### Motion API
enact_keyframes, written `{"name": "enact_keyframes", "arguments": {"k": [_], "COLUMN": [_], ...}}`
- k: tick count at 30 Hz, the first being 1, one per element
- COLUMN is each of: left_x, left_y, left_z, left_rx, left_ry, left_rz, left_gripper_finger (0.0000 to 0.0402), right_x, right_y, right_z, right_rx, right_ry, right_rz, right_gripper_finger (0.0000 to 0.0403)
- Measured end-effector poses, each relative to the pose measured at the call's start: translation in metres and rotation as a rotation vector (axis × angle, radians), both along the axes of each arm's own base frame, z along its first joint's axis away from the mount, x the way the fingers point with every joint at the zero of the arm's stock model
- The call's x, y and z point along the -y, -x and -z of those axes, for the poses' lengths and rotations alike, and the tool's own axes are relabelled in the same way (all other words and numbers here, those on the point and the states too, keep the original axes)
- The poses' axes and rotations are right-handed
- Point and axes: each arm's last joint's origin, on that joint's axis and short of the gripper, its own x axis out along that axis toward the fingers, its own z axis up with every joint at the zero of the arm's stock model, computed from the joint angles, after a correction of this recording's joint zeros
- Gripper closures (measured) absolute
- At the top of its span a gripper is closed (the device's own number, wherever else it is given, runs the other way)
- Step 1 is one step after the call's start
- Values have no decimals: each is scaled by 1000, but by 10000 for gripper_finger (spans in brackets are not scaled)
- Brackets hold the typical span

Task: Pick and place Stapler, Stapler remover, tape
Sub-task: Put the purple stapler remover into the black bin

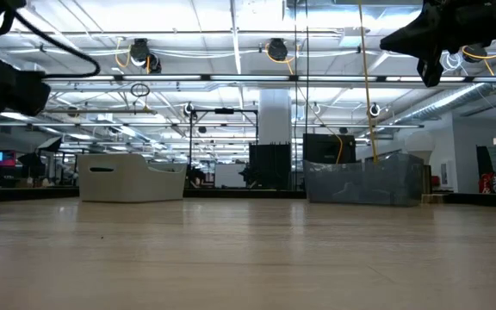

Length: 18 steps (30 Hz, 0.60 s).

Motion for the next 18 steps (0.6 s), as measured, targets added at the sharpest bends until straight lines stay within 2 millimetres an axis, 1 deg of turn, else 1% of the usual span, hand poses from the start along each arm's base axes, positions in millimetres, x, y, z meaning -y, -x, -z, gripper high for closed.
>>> {"name": "enact_keyframes", "arguments": {"k": [6, 11, 15, 18], "left_x": [-1, 0, 0, 0], "left_y": [4, 3, 3, 2], "left_z": [17, 18, 18, 18], "left_rx": [-11, 7, 12, 30], "left_ry": [55, 70, 68, 60], "left_rz": [-10, -12, 9, 25], "left_gripper_finger": [248, 275, 310, 348], "right_x": [0, 0, 0, 0], "right_y": [0, 0, 0, 0], "right_z": [0, 0, 0, 0], "right_rx": [1, 2, 2, 2], "right_ry": [-4, -7, -7, -7], "right_rz": [-2, -2, -2, -2], "right_gripper_finger": [385, 385, 385, 385]}}
